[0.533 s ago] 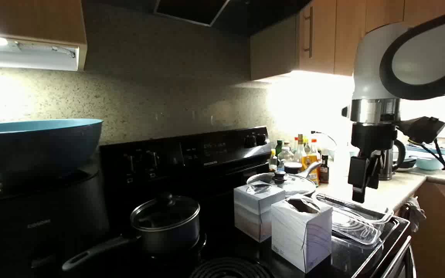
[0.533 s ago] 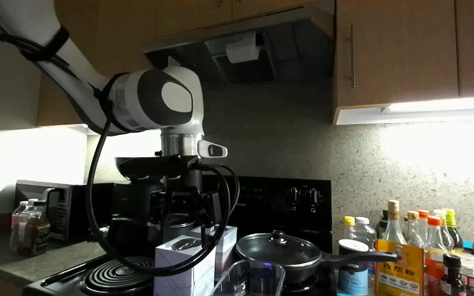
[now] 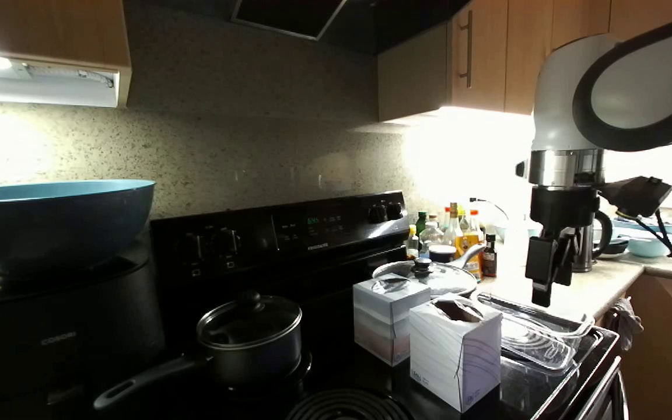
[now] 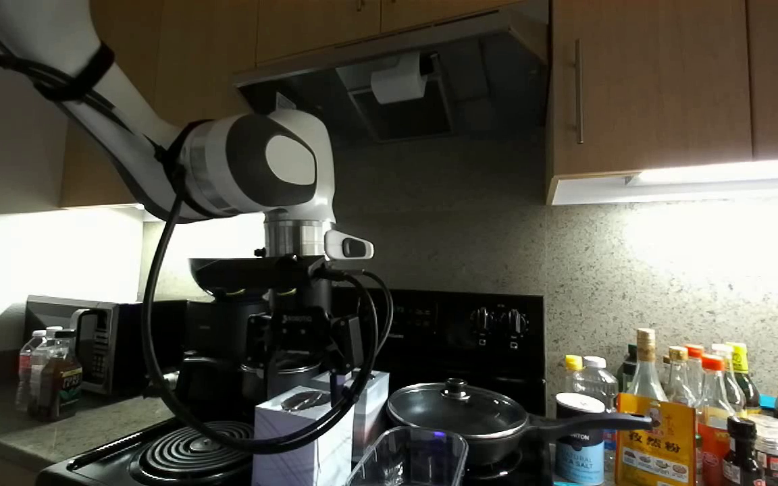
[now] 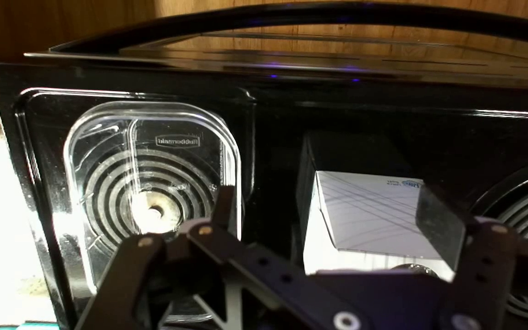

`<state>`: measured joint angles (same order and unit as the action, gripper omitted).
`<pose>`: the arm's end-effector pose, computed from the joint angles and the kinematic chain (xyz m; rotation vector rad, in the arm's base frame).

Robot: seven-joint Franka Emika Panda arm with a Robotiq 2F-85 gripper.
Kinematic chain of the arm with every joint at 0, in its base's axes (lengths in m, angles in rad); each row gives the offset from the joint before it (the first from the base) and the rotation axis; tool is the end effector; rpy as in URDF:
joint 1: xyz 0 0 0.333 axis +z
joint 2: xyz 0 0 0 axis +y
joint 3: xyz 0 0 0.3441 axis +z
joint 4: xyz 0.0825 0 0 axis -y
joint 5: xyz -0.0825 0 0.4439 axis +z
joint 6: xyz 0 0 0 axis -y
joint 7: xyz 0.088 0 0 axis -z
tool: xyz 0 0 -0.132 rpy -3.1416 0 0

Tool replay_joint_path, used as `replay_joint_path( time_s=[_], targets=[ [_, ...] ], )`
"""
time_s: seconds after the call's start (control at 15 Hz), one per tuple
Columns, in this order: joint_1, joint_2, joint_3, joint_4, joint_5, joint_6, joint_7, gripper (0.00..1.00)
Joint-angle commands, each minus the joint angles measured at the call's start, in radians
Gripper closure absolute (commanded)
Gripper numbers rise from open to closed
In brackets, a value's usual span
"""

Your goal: Remove the bowl from the stove

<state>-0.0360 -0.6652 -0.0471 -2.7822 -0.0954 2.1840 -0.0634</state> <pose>0.3700 -0.0336 0.3686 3.0841 0.0643 0.0980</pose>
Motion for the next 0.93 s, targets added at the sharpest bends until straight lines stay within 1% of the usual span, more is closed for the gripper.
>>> replay_joint_path(
  time_s=[0.0,0.13,0.33,0.53,0.67,0.73,0.87],
  targets=[
    [-0.031,0.029,-0.014,0.027,-0.011,0.008,0.003,0.00],
    [-0.070,0.053,-0.027,0.054,-0.038,0.008,0.012,0.00],
    [-0.135,0.109,-0.069,0.106,-0.076,-0.011,0.003,0.00],
    [-0.172,0.199,-0.115,0.153,-0.093,-0.012,-0.013,0.00],
    [-0.184,0.269,-0.134,0.187,-0.091,-0.005,-0.001,0.00],
    [-0.174,0.182,-0.126,0.138,-0.078,-0.003,0.000,0.00],
    [-0.176,0.213,-0.132,0.152,-0.077,-0.003,0.000,0.00]
  ],
)
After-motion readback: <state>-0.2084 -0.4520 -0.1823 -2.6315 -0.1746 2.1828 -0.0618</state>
